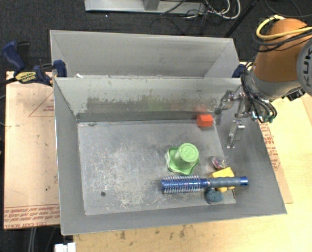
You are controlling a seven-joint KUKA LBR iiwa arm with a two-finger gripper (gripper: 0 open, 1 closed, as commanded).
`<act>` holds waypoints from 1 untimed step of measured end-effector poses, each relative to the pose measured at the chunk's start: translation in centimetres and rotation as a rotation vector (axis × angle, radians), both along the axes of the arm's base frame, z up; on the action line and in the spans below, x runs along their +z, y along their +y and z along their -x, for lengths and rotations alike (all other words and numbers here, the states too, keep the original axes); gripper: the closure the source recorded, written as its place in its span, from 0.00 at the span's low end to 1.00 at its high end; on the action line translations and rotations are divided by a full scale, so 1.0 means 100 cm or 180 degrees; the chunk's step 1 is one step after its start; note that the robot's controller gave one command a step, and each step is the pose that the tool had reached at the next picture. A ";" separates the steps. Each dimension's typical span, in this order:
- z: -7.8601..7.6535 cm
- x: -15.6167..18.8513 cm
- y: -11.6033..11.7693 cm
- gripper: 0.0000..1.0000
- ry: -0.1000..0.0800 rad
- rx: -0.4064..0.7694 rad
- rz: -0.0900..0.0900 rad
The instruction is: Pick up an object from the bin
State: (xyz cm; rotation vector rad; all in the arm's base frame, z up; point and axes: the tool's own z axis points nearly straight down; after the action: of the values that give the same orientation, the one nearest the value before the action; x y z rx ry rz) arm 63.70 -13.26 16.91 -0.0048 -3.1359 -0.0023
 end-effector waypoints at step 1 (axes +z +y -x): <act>0.046 -0.081 0.040 0.00 -0.0003 0.0621 -0.0010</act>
Offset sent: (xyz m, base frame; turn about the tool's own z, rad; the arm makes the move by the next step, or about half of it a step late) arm -0.0444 0.0376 -0.0779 -0.1962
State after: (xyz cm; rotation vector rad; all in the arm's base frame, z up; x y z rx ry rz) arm 59.09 -9.26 8.78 0.3010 -3.1221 -0.0063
